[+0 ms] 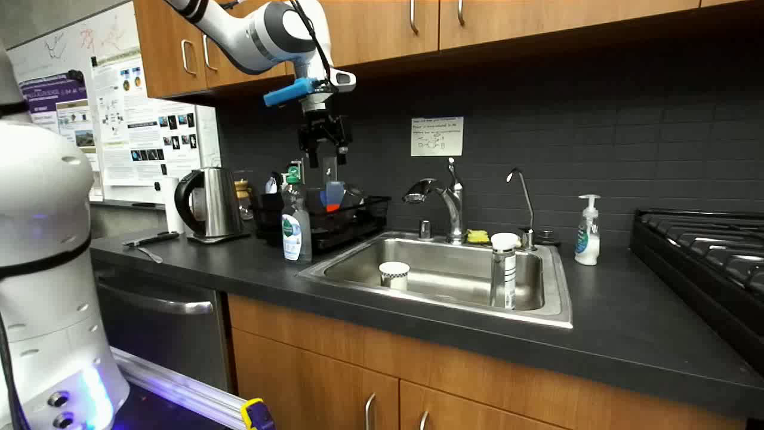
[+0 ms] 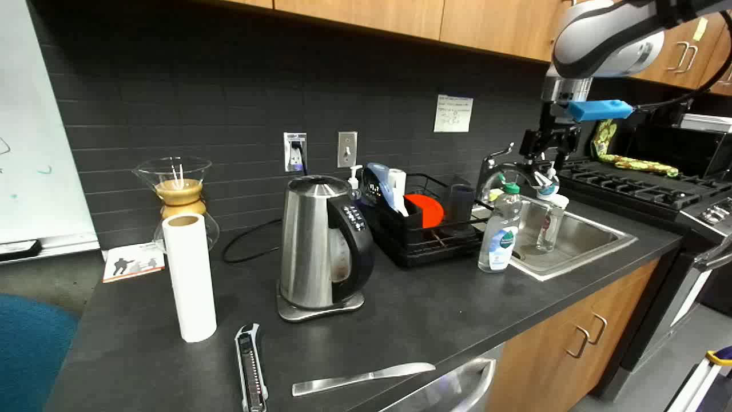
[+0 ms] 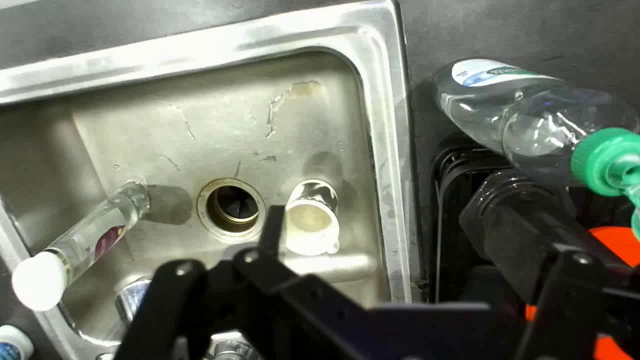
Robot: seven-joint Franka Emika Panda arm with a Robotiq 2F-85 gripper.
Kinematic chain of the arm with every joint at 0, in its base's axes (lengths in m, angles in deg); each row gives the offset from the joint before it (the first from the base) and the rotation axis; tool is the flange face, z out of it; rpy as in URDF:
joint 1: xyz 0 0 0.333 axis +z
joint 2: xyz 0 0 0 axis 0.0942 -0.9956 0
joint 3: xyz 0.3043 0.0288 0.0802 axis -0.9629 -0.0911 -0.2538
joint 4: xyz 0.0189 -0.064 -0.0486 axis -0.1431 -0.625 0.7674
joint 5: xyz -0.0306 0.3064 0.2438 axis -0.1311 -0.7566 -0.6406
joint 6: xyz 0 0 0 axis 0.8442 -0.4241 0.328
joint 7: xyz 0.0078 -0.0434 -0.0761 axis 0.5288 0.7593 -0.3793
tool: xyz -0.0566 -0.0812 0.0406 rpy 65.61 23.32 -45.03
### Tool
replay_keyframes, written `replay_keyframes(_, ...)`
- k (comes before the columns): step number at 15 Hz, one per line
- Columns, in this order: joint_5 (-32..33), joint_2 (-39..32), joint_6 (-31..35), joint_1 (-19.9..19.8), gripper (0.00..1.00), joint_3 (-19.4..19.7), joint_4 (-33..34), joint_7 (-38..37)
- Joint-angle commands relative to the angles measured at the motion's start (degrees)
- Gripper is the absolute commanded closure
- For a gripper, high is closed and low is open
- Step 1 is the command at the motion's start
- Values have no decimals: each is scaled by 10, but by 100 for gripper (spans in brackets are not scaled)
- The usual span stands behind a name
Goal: Move the dishwashing liquid bottle to the right side of the counter.
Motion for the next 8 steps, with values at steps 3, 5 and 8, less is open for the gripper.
replay_keyframes(3,0,0,-1,2,0,2,1,0)
replay_keyframes(5,-1,2,-1,1,0,3,0,3)
replay_keyframes(8,-22,6,-4,1,0,17,-1,28)
